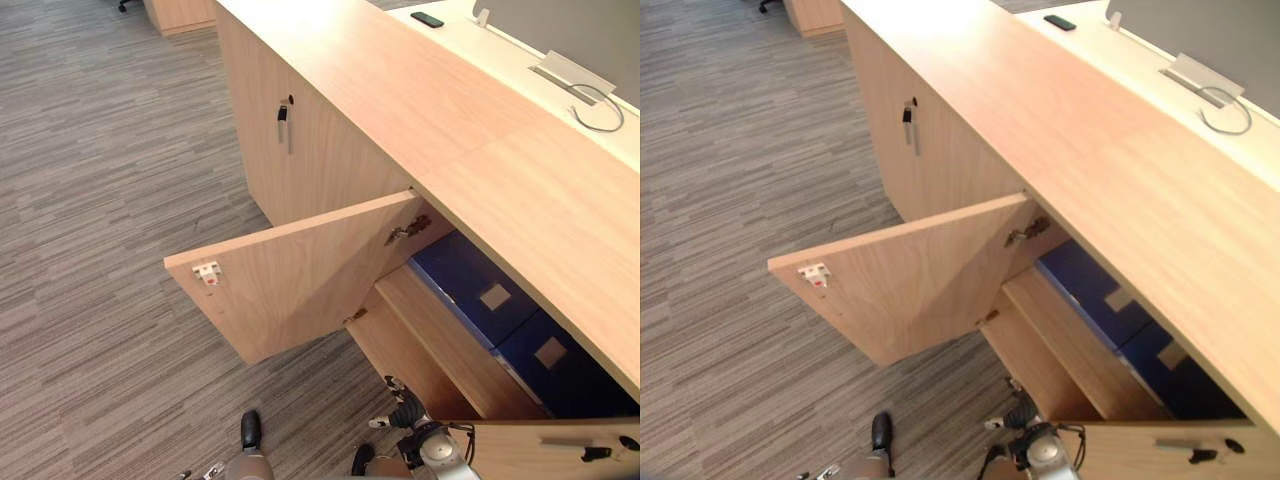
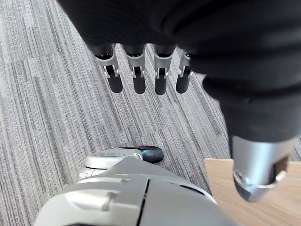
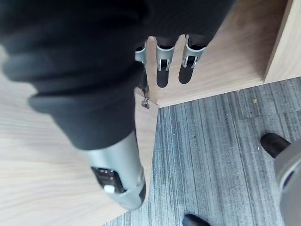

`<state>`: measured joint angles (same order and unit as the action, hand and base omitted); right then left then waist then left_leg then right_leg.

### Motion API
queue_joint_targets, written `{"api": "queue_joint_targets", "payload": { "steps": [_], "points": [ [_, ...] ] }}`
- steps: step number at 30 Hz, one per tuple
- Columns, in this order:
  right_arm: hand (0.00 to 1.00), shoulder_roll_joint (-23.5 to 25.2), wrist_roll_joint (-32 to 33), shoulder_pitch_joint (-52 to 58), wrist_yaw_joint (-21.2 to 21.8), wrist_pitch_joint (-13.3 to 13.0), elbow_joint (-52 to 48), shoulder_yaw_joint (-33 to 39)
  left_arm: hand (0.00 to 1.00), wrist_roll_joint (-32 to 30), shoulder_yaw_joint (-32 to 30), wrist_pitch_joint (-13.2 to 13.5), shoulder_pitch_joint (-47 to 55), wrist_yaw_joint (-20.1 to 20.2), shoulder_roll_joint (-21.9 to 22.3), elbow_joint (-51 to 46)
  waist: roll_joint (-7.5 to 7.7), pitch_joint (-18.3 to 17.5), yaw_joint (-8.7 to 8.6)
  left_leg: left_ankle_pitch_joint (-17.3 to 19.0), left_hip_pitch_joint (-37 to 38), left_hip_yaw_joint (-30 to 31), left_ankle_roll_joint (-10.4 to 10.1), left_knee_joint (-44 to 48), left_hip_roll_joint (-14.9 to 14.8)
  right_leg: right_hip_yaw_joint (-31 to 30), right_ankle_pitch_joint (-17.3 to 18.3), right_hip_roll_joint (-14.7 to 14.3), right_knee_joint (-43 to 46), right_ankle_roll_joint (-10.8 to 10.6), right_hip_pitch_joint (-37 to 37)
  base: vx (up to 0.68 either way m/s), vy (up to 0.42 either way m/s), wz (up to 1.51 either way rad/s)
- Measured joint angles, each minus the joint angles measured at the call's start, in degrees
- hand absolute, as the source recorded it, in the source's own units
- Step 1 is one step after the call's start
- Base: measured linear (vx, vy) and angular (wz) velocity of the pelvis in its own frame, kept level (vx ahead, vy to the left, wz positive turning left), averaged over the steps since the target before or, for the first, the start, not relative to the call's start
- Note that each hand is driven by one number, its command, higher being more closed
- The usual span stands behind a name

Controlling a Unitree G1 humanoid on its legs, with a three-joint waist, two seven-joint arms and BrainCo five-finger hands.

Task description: Walk over to the cabinet, pick up the folder, carry it to the office cabinet, place the folder inside the office cabinet, then close the office cabinet door

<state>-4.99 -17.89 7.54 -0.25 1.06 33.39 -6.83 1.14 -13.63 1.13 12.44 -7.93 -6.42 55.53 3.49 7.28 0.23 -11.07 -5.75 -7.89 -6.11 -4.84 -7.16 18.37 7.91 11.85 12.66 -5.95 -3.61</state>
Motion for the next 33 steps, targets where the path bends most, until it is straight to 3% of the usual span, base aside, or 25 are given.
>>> {"api": "queue_joint_targets", "payload": {
  "steps": [7, 10, 12, 15, 17, 19, 20, 21, 23, 24, 26, 30, 33],
  "points": [
    [0.00, 0.18, -0.01, -0.40, -0.33, -0.01, 1.02, -0.02, 0.00, 0.01, 0.24, -0.02, -0.06, -0.24, -0.35, 0.21, -0.18, -0.17, 0.01, 0.06, 0.97, -0.27, -0.01, 0.02, -0.28, 0.07, 0.01, -0.34, -0.16, -0.01, 0.87, -0.01, 0.002, 0.01],
    [0.00, -0.10, 0.02, -0.92, -0.34, 0.02, 2.44, -1.00, 0.00, 1.26, 0.12, -0.03, -0.20, -0.47, -0.35, -0.29, 0.05, 0.12, 0.08, 5.11, -3.33, 0.10, 0.11, 9.97, -0.62, -0.09, 0.02, 0.31, 0.50, -0.03, 0.62, -0.10, 0.020, -0.03],
    [0.00, -0.92, -0.02, -1.18, -0.32, 0.06, 2.43, -1.93, 0.00, 2.15, -0.06, 0.13, 0.30, -0.51, 0.33, -2.22, -0.75, 0.52, 0.63, 9.67, -6.51, 0.90, 0.03, 19.01, -2.41, -1.22, 0.10, -0.18, 1.70, -0.05, 0.54, -0.11, 0.030, -0.20],
    [0.00, -1.76, -0.01, -1.38, -0.34, 0.06, 2.31, -1.61, 0.00, 2.42, -0.30, 0.49, 0.13, -0.51, 0.13, -2.23, -0.15, -0.07, 0.44, 8.58, -6.73, 1.09, -0.93, 16.70, -2.36, -1.64, 0.16, 0.49, 1.87, 0.56, -0.63, -0.09, 0.044, -0.10],
    [0.00, -2.34, -0.02, -1.77, -0.34, 0.15, 2.30, -1.08, 0.00, 2.60, -1.40, 0.39, 0.10, -0.50, 0.08, -2.14, -0.03, -0.27, 0.46, 11.75, -10.45, 5.16, 0.01, 23.88, -3.08, -3.41, -0.97, 1.48, 2.14, 0.63, -3.04, -0.04, 0.073, -0.35],
    [0.00, -3.58, -0.01, -2.32, -0.41, 0.17, 2.59, -1.04, 0.00, 2.64, -2.24, 0.30, 1.13, -0.69, 0.10, -2.05, -0.63, -0.24, 0.28, 12.86, -11.20, 10.69, -0.92, 26.10, -5.36, -5.29, -2.06, 2.18, 3.61, -1.20, -5.36, -0.01, 0.127, -0.44],
    [0.00, -4.71, -0.01, -2.29, -0.47, 0.31, 2.89, -1.04, 0.00, 2.64, -2.06, 0.30, 1.14, -0.69, 0.44, -1.99, -2.20, -0.79, 0.20, 13.42, -10.42, 13.80, -4.06, 24.62, -6.54, -6.40, -2.21, 2.52, 4.79, -2.32, -7.25, -0.03, 0.387, -0.34],
    [0.00, -5.30, -0.01, -3.03, -0.47, 0.35, 3.37, -0.85, 0.00, 2.58, -1.74, 0.31, 0.00, -0.67, 0.41, -1.89, -2.77, 0.11, 0.13, 16.44, -9.27, 14.25, -8.19, 22.18, -5.91, -7.87, -2.56, 3.86, 5.84, -3.55, -8.46, -0.05, 0.428, -0.24],
    [0.00, -3.09, -0.08, -3.45, -0.17, 0.81, 3.69, -0.55, 0.00, 2.00, -0.71, 0.46, -1.97, -0.69, -1.53, -1.82, -0.77, 1.07, -0.32, 15.76, -9.58, 12.30, -6.57, 22.69, -1.69, -9.33, -4.64, 7.31, 4.57, -3.98, -8.83, -0.09, 0.346, -0.05],
    [0.00, -2.26, -0.10, -3.49, -0.02, 0.87, 3.61, -0.70, 0.00, 1.85, -0.28, 0.46, -2.35, -0.70, -2.19, -2.05, -0.89, 1.19, -0.40, 16.57, -9.74, 11.77, -5.31, 24.00, -0.23, -9.51, -5.74, 8.66, 3.31, -3.83, -8.00, -0.09, 0.242, -0.04],
    [0.00, -1.27, 0.00, -3.36, 0.02, 0.88, 3.24, -1.21, 0.00, 1.35, -0.02, 0.53, -2.34, -0.81, -3.57, -2.21, -1.10, 1.25, -0.53, 17.29, -8.77, 11.05, -4.66, 24.36, 0.67, -10.15, -7.04, 9.36, 0.94, -4.22, -6.19, -0.07, 0.161, -0.11],
    [0.00, -1.20, -0.18, -3.16, 0.06, 1.08, 3.34, -1.06, 0.00, 1.10, -0.27, 0.50, -1.85, -1.26, -4.60, -2.15, -1.40, 1.31, -0.72, 16.85, -6.76, 10.74, -5.00, 22.74, -0.35, -10.01, -7.25, 8.05, -0.40, -5.47, -4.88, -0.06, -0.009, -0.11],
    [0.00, -1.35, -0.33, -1.37, 0.20, 1.23, 3.83, -1.02, 0.00, 0.96, -0.21, 0.43, -1.43, -1.23, -2.03, -2.09, -1.61, 1.12, -1.17, 13.59, -2.77, 10.76, -6.34, 15.76, -2.39, -9.41, -6.54, 6.07, -0.79, -5.90, -3.79, -0.01, -0.142, -0.05]
  ]
}}
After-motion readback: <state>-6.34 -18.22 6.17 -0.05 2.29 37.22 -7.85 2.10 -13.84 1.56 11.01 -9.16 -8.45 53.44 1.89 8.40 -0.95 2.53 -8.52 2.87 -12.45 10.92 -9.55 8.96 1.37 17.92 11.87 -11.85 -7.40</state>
